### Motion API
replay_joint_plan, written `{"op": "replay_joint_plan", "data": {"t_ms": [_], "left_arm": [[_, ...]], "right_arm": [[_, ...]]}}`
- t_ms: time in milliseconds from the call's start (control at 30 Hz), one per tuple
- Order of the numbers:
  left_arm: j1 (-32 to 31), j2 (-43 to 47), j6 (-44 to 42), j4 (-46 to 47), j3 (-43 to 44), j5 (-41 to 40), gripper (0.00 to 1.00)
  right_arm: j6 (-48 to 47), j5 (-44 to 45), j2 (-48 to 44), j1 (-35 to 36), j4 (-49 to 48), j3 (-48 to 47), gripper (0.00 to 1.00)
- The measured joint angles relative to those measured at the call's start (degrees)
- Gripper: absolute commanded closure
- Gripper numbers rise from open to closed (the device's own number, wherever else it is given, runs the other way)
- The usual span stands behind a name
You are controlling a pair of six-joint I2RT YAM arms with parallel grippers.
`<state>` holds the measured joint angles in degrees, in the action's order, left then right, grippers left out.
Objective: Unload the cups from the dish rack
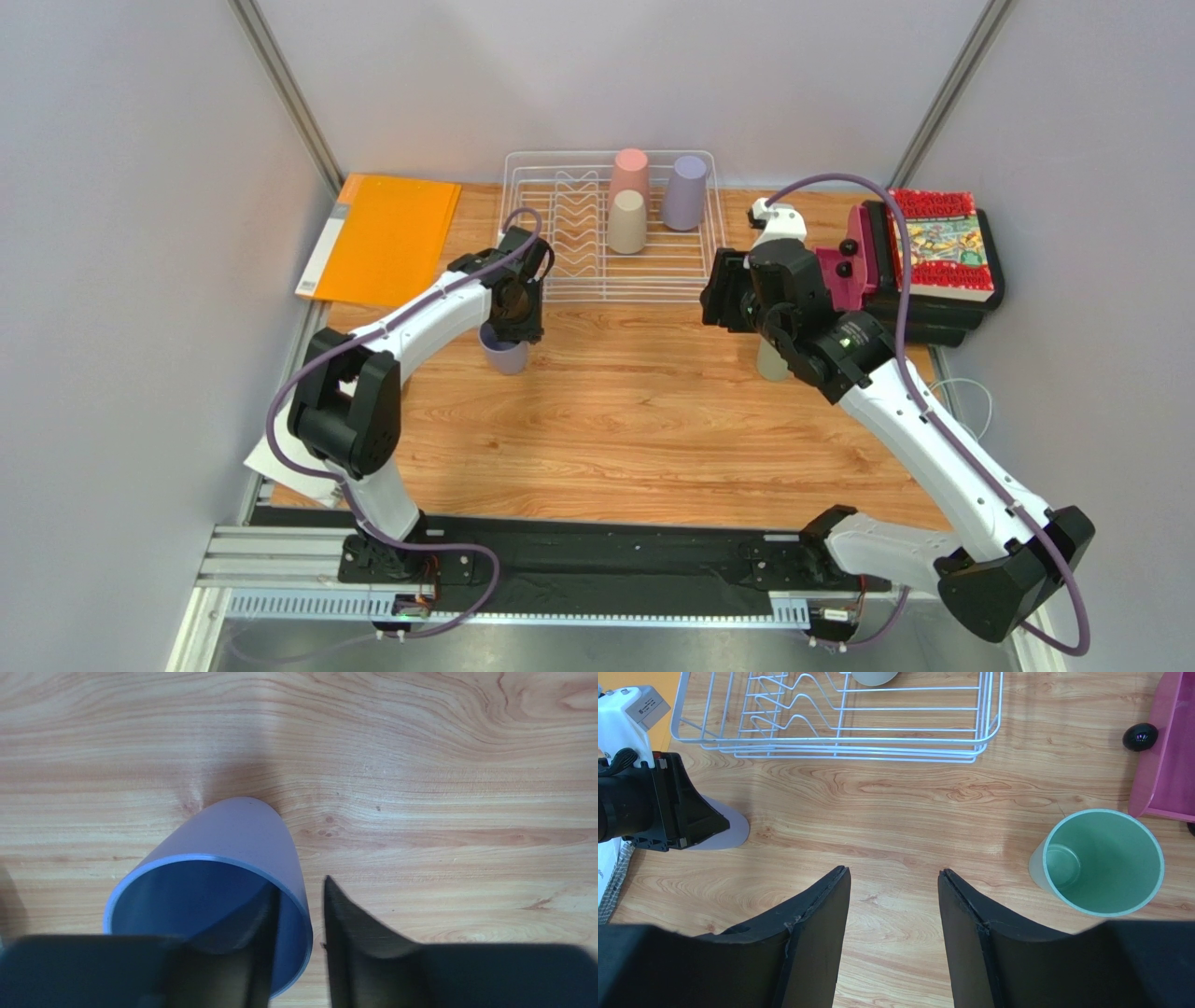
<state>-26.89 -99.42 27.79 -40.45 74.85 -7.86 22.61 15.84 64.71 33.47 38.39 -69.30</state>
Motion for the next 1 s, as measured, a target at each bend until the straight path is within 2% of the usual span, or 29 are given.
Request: {"op": "replay_joint_plan", "data": {"t_ms": [67,167,333,400,533,700,833,1000], "left_arm": [[0.0,0.5,-0.09,0.02,0.0,-0.04,0.47],[0.0,2.27,-0.22,0.04,0.0,-0.2,0.41],[0.0,6.8,-0.11,-0.44,1.05,-0.5,0.38],[0.0,9.49,-0.04,-0.5,1.46,-1.05,0.25],[-0.02,16.2,0.42,-1.16,1.44,-2.49,0.22],[-0.02,28.33,0.9,-1.79,-0.63,-4.76,0.21],[-0.02,35.78,1.33,-2.4,-3.89,-6.05,0.21],[-0.02,38.93,1.66,-4.09,-7.58,-6.45,0.21]], "right_arm": [[0.0,0.0,0.0,0.0,-0.09,0.0,0.46],[0.0,0.02,0.0,0.0,-0.09,0.0,0.46],[0.0,0.09,0.28,0.0,-0.09,-0.07,0.46],[-0.09,0.5,1.07,0.0,0.04,-0.5,0.46],[-1.16,2.84,5.86,-0.02,0.35,-4.72,0.43],[-3.04,6.91,18.23,-0.2,-0.35,-17.25,0.32],[-4.35,9.73,28.57,-0.61,-1.7,-27.91,0.29],[-5.42,11.76,38.99,-2.03,-2.93,-36.59,0.26]]}}
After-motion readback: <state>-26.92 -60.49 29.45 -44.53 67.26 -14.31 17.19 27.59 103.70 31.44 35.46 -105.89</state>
